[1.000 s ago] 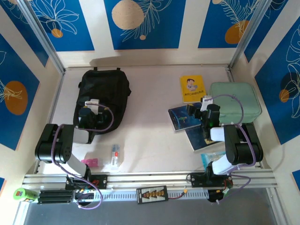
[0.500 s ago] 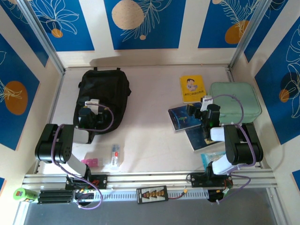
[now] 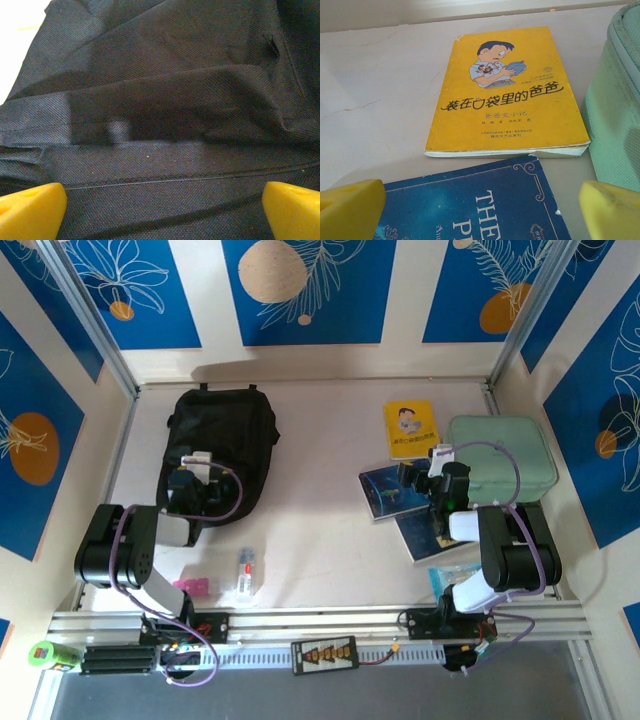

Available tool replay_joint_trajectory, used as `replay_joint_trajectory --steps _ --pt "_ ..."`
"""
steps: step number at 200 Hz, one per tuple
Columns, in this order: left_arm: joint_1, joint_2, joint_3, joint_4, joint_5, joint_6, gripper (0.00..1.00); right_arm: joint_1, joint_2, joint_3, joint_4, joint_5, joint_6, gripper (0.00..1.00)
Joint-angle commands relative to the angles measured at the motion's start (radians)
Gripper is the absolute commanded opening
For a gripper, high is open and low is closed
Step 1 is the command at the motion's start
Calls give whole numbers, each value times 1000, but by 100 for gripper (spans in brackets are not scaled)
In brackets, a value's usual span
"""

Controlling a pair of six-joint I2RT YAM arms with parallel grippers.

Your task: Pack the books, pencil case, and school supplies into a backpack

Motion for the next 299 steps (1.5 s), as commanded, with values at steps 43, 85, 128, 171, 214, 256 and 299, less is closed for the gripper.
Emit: replay_joint_trajectory --steps 43,85,128,171,214,256,299 --pt "-5 -119 -58 61 -86 -18 100 22 -166 25 -131 19 -9 100" --pt "-4 -431 -4 -330 -144 -92 100 110 -348 113 -441 111 63 99" --pt "-4 -646 205 -869 -192 -342 100 201 -340 308 -771 39 269 99" --pt "-4 -450 460 -1085 107 -463 100 273 -155 512 -903 -104 455 100" --pt "-9 -126 658 -1060 246 -591 100 342 58 683 -968 -202 526 93" --pt "-15 175 919 -1093 281 -624 100 393 139 720 -977 -211 573 92" --pt "-65 420 1125 -1171 312 -603 95 400 155 677 -938 -245 633 92"
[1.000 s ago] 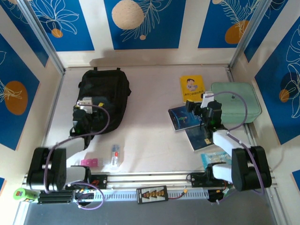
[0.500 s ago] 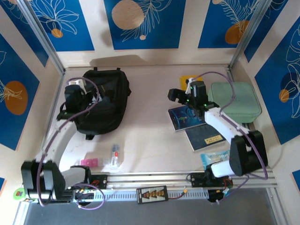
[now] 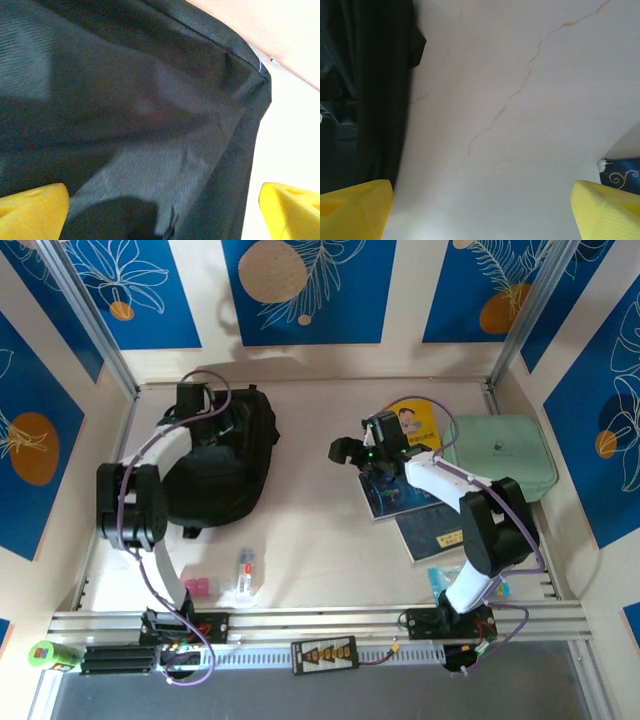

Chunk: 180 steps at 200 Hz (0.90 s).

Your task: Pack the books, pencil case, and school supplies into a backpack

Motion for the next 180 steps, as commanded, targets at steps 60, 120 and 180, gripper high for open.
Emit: replay_joint_trajectory --steps 60,120,180 --pt "-252 269 206 -82 118 -21 92 2 -5 -58 16 -25 96 89" --pt "-363 249 235 38 227 -195 92 14 -51 -136 85 -79 144 86" --pt "-335 27 166 -99 193 -65 93 129 -41 -198 208 -96 213 83"
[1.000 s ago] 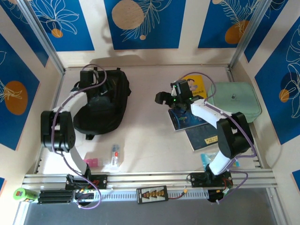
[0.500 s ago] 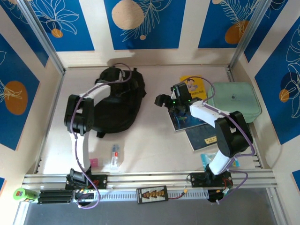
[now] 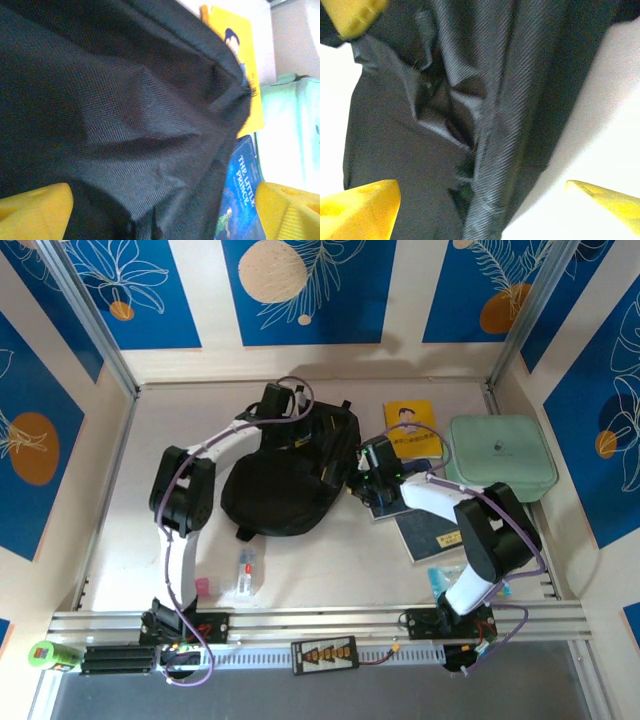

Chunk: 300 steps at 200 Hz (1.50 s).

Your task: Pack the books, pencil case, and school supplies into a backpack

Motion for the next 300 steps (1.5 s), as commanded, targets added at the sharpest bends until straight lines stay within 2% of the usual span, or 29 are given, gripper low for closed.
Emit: replay_joint_trajectory --steps 1,27,50,68,100,119,140,180,211,257,300 --pt "26 -151 -58 -84 -16 66 93 36 -3 8 46 -26 40 83" --pt "35 -262 -194 -161 -104 142 93 55 25 34 15 3 44 77" --pt "36 -350 -302 -205 -166 168 91 52 38 31 6 14 44 61" --pt "34 -406 -372 -211 -144 164 87 51 24 4 19 33 44 56" --pt "-2 -483 -506 -117 -47 2 81 34 -6 -36 42 21 62 52" --pt "-44 -508 -586 -38 -35 -134 65 24 -28 -75 79 -22 56 52" --pt "-92 -521 -647 40 -39 -270 60 12 -70 -134 97 -51 65 53" --pt "-161 -503 -666 125 -70 -415 57 -5 -110 -181 82 -83 48 49" --pt "-194 -451 -653 122 -100 -456 49 -6 -63 -173 63 -85 59 41" --pt "-212 -380 -635 127 -88 -483 45 -7 -32 -165 56 -79 65 40" --pt "-217 -344 -622 135 -90 -494 44 -11 -113 -172 97 -78 22 41"
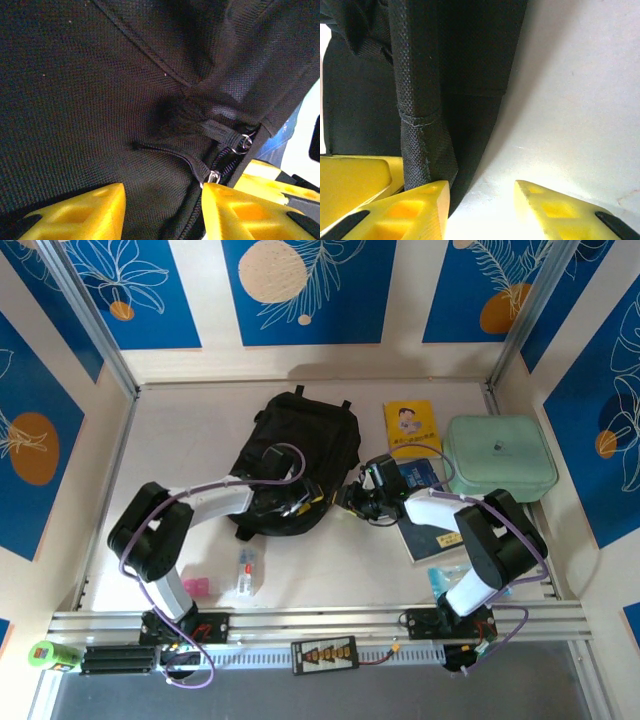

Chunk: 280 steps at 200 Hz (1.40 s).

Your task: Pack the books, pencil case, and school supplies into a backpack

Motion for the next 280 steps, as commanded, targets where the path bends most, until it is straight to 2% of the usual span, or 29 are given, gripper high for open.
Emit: replay_joint_trajectory --steps 1,36,53,86,107,123,128,156,180,223,251,280 --pt "-12 16 31 19 -7 -19 44 -7 -70 1 23 -14 -34 40" --pt "-12 1 25 22 -22 -7 43 -24 -112 -3 77 -35 -74 46" --pt "-12 -2 22 25 -23 -9 43 -36 -71 42 41 -47 -86 49" --pt "-12 -3 17 30 -19 -22 43 -47 24 134 -43 -42 -91 48" --pt "-13 -5 17 24 -21 -25 42 -47 61 148 -63 -39 -91 42" --pt "-10 -3 24 18 -19 -29 42 -47 71 130 -47 -46 -91 34" --pt "-10 -1 27 18 -14 -33 42 -47 74 120 -35 -54 -93 28" --pt "-10 22 34 75 38 -91 42 -44 86 86 -2 -67 -86 17" --pt "-12 38 25 124 60 -127 42 -38 91 59 34 -74 -76 13" --pt "-10 45 15 112 56 -145 40 -34 102 39 60 -71 -61 10" --pt "-14 13 19 -21 -6 -138 33 -31 106 34 63 -66 -58 10" --pt "-24 -7 35 -95 -69 -117 31 -31 107 28 66 -59 -57 10"
